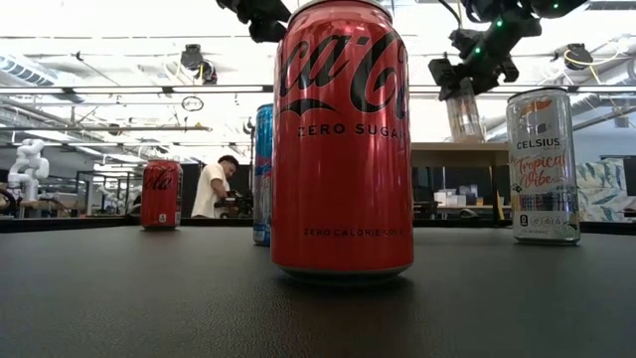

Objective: Place canned beverage on shelf
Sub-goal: Put the left white-yellow soda can on the shelf

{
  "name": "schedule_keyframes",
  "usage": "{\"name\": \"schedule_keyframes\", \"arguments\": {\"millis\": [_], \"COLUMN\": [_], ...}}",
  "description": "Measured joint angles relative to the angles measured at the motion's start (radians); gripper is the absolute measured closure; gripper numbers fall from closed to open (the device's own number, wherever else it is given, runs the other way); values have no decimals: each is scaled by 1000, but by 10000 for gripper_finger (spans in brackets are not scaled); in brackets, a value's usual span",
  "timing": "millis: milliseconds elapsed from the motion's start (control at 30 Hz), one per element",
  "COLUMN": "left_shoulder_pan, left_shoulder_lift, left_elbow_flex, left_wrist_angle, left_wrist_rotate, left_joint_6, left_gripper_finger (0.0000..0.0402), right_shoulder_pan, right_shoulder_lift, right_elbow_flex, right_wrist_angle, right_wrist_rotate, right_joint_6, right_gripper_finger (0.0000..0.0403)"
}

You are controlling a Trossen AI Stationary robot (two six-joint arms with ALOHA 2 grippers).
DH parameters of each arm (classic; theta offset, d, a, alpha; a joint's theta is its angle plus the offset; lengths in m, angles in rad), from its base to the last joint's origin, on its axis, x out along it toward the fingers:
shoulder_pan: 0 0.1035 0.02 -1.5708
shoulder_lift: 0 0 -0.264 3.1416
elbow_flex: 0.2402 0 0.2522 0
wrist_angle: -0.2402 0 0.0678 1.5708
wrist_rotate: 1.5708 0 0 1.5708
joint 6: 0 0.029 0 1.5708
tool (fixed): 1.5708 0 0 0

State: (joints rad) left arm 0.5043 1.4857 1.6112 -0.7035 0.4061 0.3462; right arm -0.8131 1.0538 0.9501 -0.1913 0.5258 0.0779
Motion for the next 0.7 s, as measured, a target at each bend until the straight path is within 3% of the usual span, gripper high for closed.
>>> {"name": "schedule_keyframes", "arguments": {"millis": [533, 700], "left_shoulder_pan": [0, 0], "left_shoulder_lift": [0, 0], "left_elbow_flex": [0, 0], "left_wrist_angle": [1, 1], "left_wrist_rotate": [0, 0], "left_joint_6": [0, 0], "left_gripper_finger": [30, 30], "right_shoulder_pan": [-65, -65], "right_shoulder_lift": [-23, -128], "right_elbow_flex": [-4, -127], "right_wrist_angle": [-6, 90], "right_wrist_rotate": [1, -13], "right_joint_6": [-69, -79], "right_gripper_finger": [164, 166]}}
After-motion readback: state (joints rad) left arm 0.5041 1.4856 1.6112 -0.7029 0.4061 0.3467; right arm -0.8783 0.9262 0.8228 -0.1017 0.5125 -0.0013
